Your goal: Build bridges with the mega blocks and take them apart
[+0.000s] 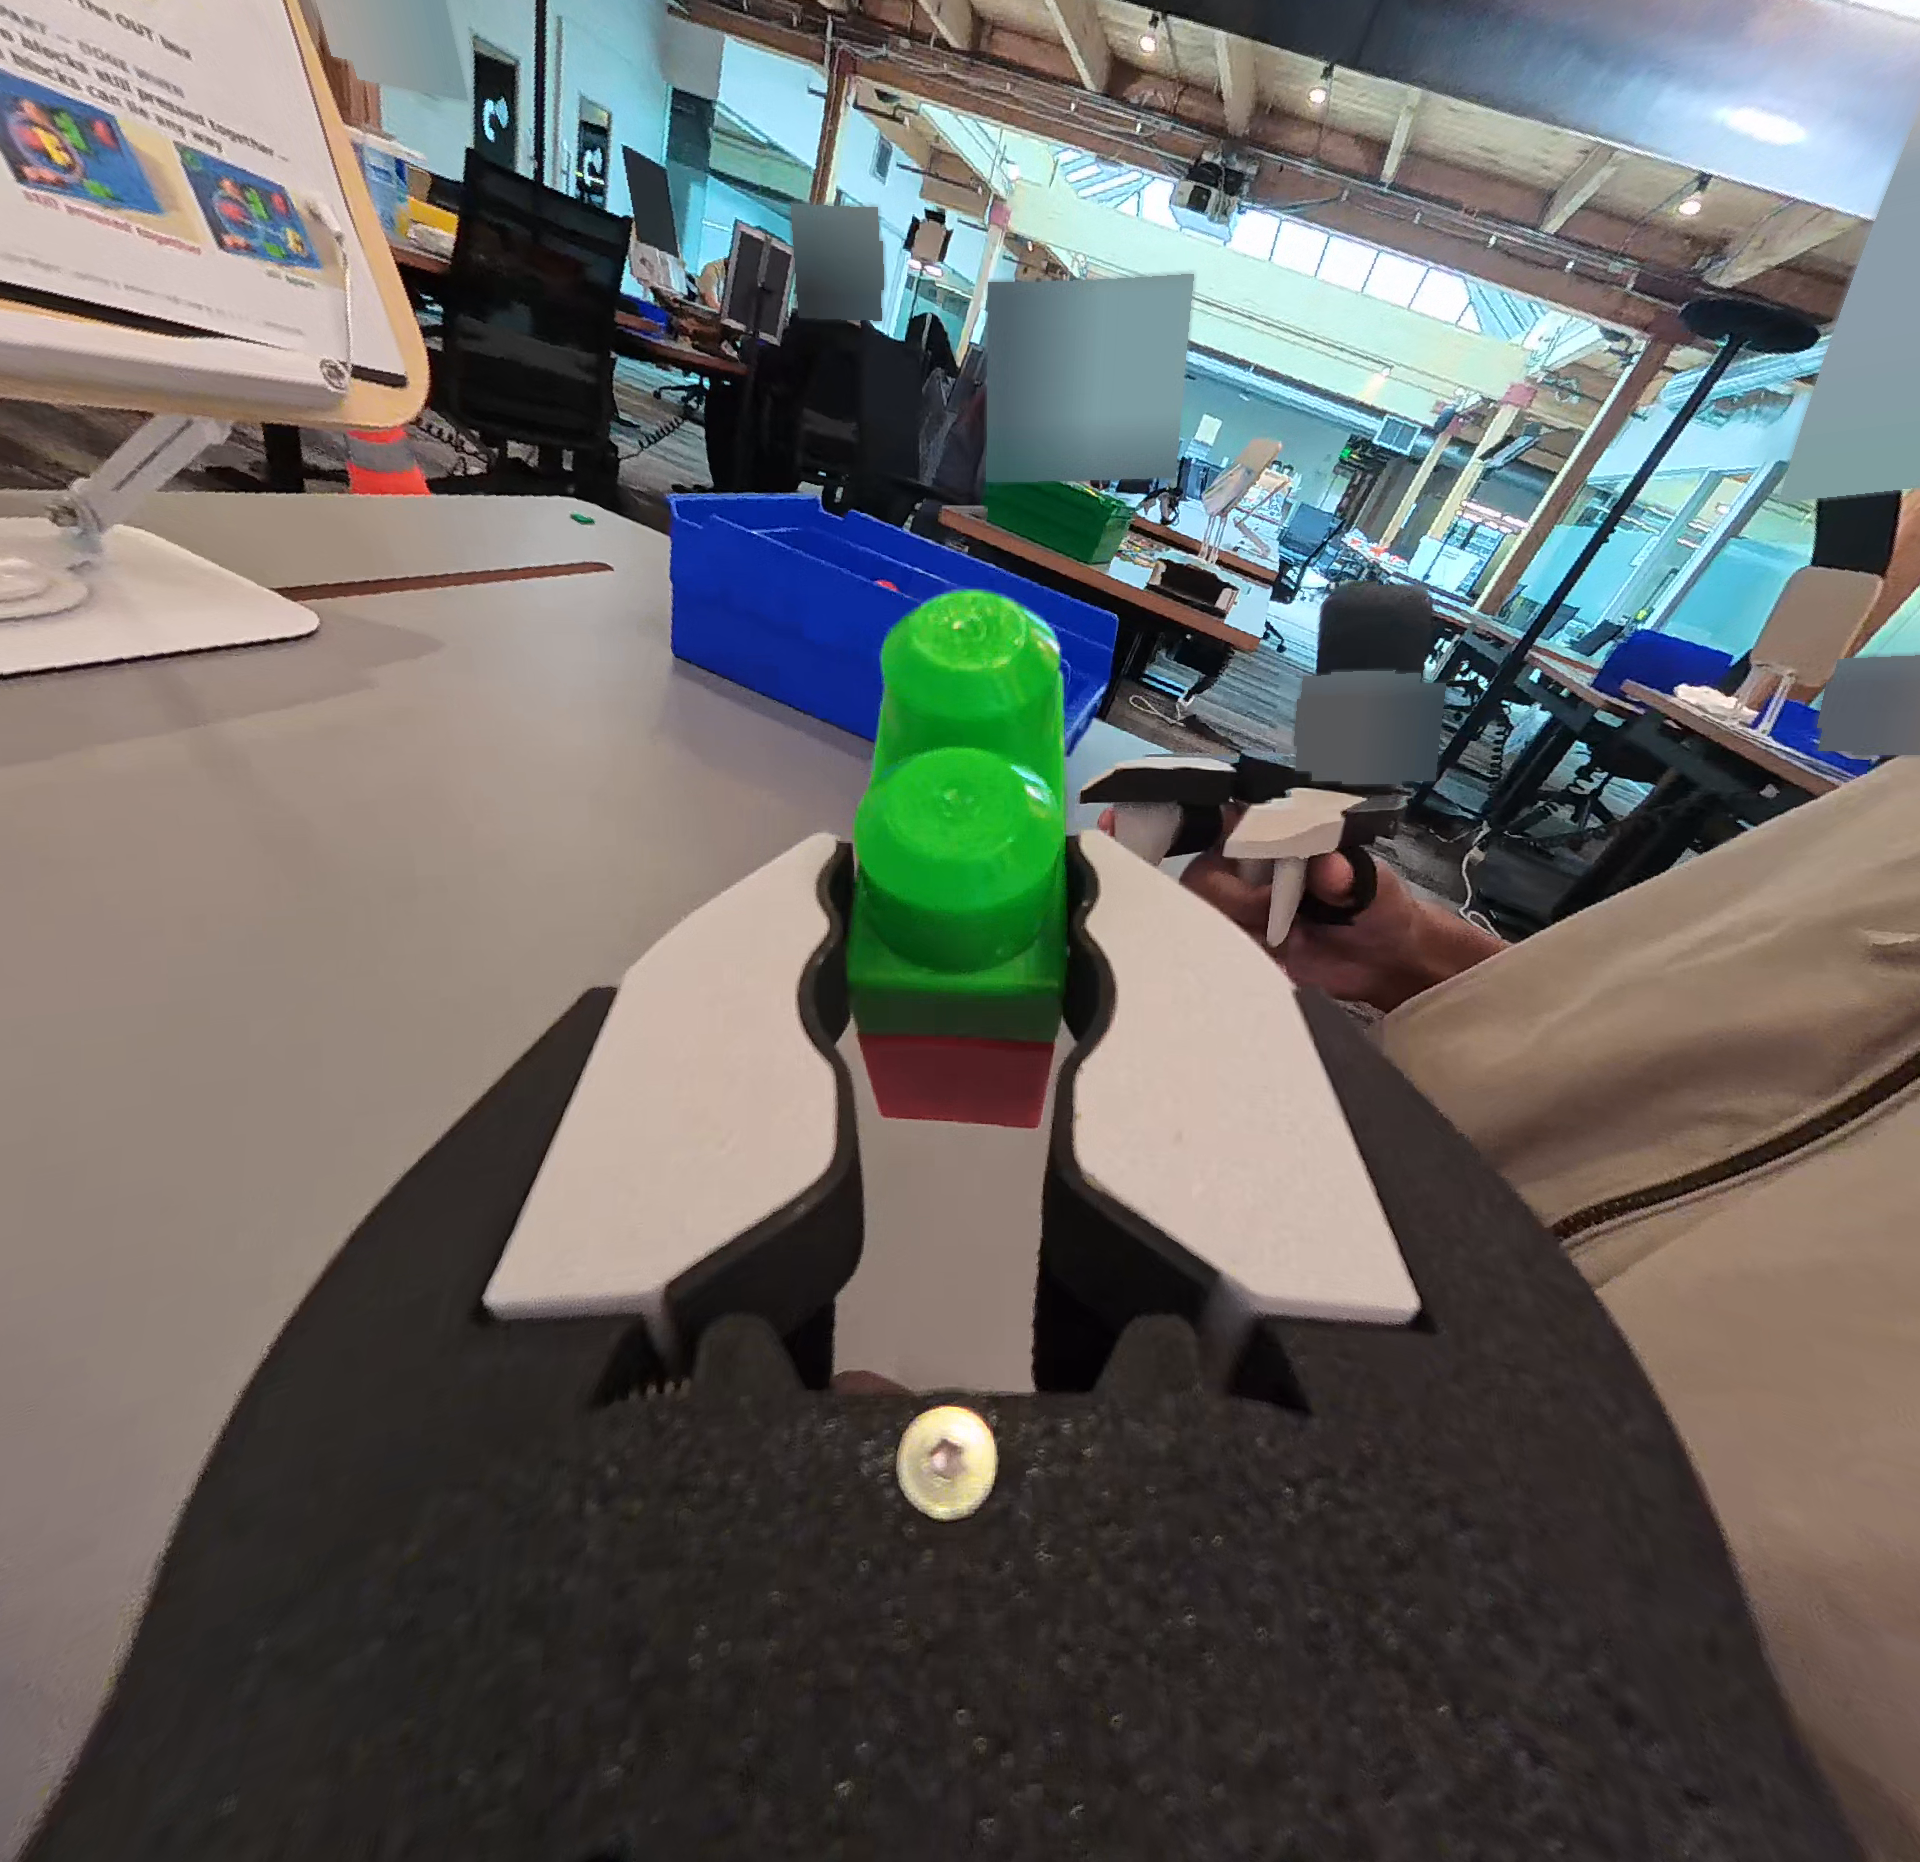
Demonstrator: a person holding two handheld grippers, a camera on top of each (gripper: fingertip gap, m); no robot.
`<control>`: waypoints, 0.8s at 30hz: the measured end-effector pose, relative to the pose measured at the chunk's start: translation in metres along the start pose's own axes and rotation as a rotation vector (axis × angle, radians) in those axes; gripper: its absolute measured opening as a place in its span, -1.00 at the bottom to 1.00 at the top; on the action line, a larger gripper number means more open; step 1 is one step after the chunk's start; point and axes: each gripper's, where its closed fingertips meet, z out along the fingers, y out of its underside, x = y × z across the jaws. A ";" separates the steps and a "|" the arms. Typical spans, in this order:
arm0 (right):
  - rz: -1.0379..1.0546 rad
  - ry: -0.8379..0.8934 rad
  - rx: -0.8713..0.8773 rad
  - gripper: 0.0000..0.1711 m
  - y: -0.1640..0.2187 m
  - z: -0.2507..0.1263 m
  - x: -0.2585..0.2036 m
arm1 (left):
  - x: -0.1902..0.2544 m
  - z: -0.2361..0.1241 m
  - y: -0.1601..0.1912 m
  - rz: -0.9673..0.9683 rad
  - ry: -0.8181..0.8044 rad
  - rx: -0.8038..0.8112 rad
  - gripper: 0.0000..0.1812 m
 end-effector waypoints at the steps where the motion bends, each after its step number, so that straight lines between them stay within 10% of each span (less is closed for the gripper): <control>1: -0.005 -0.009 -0.006 -0.23 0.000 0.001 -0.001 | 0.000 0.001 0.001 0.003 -0.001 -0.002 -0.58; 24: -0.401 -0.417 -0.283 -0.56 -0.047 0.088 -0.012 | 0.023 0.090 -0.020 0.171 0.254 -0.112 -0.59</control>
